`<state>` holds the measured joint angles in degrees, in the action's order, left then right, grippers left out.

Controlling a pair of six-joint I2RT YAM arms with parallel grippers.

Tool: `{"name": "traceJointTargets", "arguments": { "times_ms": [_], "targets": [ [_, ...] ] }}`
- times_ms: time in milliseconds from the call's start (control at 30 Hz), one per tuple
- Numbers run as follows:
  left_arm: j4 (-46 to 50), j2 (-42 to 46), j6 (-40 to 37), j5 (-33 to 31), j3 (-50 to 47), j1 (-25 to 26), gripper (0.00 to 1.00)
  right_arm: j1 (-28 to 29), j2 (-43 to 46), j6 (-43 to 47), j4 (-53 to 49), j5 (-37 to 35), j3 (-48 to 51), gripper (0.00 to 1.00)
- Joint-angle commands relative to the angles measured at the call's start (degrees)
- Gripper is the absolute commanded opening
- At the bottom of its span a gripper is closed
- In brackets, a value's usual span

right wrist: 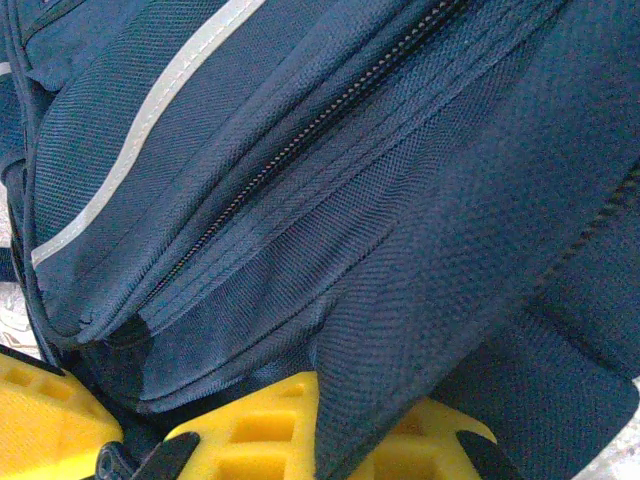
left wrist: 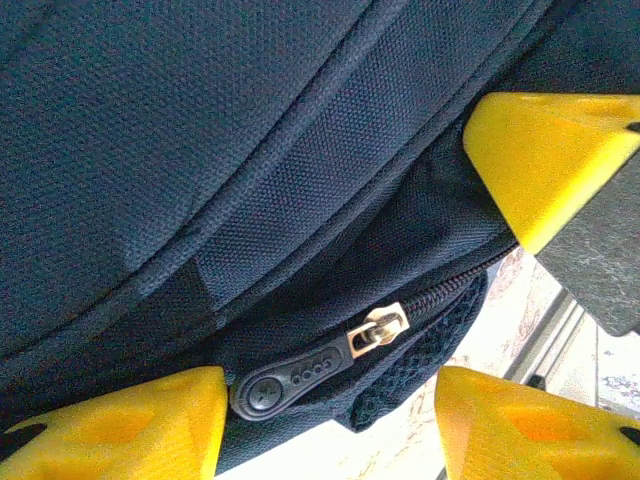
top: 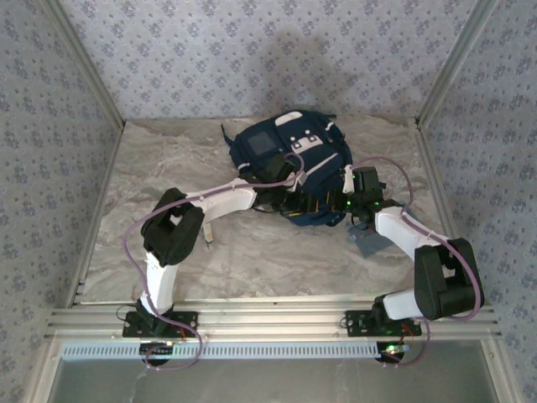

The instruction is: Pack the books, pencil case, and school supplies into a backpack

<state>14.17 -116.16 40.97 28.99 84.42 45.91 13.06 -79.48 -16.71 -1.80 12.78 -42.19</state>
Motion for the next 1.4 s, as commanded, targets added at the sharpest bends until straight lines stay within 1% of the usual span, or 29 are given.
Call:
{"name": "traceJointTargets", "arguments": {
  "times_ms": [0,200,333,467,667,800,833,867,900,933,967,1033,1233,1367],
  "targets": [
    [-2.4,-1.7,2.7,3.9,1.4,1.3,0.58,0.7,1.3,0.3,6.3,2.0,-1.1,0.0],
    [-7.9,-1.2,5.6,5.5,1.4,1.4,0.57,0.7,1.1,-0.1,6.5,2.2,-0.7,0.0],
    [-11.1,-0.7,7.2,6.7,1.5,1.4,0.54,0.8,1.1,-0.2,6.5,2.2,-0.4,0.0],
    [-11.5,-0.5,7.5,7.1,1.2,1.4,0.51,0.8,1.2,-0.1,6.5,2.1,-0.2,0.0],
    [-10.3,-1.0,7.0,6.4,-0.1,1.4,0.36,0.7,1.3,-0.1,6.4,2.0,-0.1,0.0],
    [-5.8,-0.6,4.5,4.7,-0.2,1.4,0.34,0.6,1.4,-0.2,6.2,1.9,0.0,0.0],
    [-3.7,-0.6,3.1,4.1,0.1,1.4,0.35,0.6,1.4,-0.2,6.1,2.0,-0.1,0.0],
    [-1.6,-0.4,1.8,3.2,0.5,1.4,0.39,0.6,1.4,-0.2,6.1,1.9,-0.1,0.0],
    [1.2,-0.2,0.2,1.5,0.7,1.5,0.47,0.6,1.4,-0.2,6.1,1.9,-0.1,0.0],
    [3.2,0.2,-1.4,-0.3,0.7,1.7,0.5,0.6,1.4,-0.3,6.1,1.9,-0.2,0.0],
    [4.4,0.5,-2.5,-1.6,0.7,1.9,0.52,0.6,1.5,-0.3,6.1,1.9,-0.3,0.0],
    [5.6,0.8,-3.5,-3.0,0.6,2.1,0.53,0.6,1.4,-0.6,6.0,1.8,-0.4,0.0],
    [5.9,-0.2,-2.3,-2.3,2.2,3.2,0.54,2.1,2.3,-5.3,5.2,2.4,-1.4,0.0],
    [11.1,-0.1,-3.8,-4.9,3.2,3.8,0.54,3.0,3.0,-9.3,4.6,0.0,-1.1,0.0]
  ]
}}
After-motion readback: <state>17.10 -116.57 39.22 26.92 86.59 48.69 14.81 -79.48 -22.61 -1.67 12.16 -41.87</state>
